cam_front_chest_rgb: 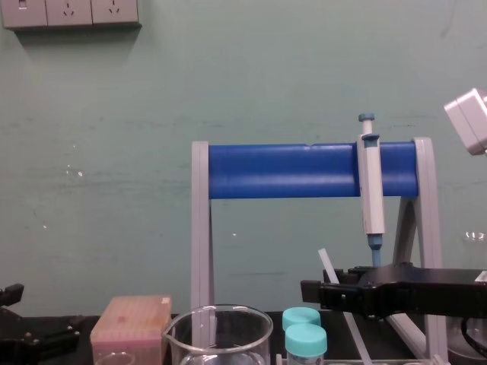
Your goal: Pick up the stirring rod with one hand, then place it down.
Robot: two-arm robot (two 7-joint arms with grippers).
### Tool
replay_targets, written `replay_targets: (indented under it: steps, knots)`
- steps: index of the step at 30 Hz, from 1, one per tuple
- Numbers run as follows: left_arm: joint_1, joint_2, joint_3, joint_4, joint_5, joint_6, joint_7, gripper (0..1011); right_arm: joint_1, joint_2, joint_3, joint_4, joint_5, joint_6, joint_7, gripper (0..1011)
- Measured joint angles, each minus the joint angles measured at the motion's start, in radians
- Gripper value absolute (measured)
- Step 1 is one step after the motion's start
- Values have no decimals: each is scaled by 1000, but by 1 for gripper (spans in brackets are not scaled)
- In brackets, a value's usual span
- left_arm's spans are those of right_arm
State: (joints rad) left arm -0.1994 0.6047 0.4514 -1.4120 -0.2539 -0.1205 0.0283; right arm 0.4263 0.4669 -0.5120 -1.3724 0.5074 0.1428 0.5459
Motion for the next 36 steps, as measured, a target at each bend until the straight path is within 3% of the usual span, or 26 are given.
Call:
replay_targets:
  steps: [1, 14, 23, 27, 30, 32, 33, 36]
  knots:
    - [0, 0, 0, 0, 0, 0, 0, 1000, 0, 0, 0, 0, 0, 0, 0, 520]
    - [0, 0, 0, 0, 0, 0, 0, 1000, -1, 0, 0, -1, 1, 1, 0, 88]
    - [0, 0, 0, 0, 0, 0, 0, 1000, -1, 0, 0, -1, 1, 1, 0, 72]
    - [0, 0, 0, 0, 0, 0, 0, 1000, -13, -6, 10, -1, -3, -39, -8, 72]
    - [0, 0, 0, 0, 0, 0, 0, 1000, -31, -18, 30, -1, -4, -109, -10, 72]
    - [0, 0, 0, 0, 0, 0, 0, 1000, -52, -30, 49, 7, -4, -204, 0, 72]
    - [0, 0, 0, 0, 0, 0, 0, 1000, -52, -30, 49, 7, -4, -204, 0, 72]
    - [0, 0, 0, 0, 0, 0, 0, 1000, -81, -38, 74, 10, 0, -290, 19, 72]
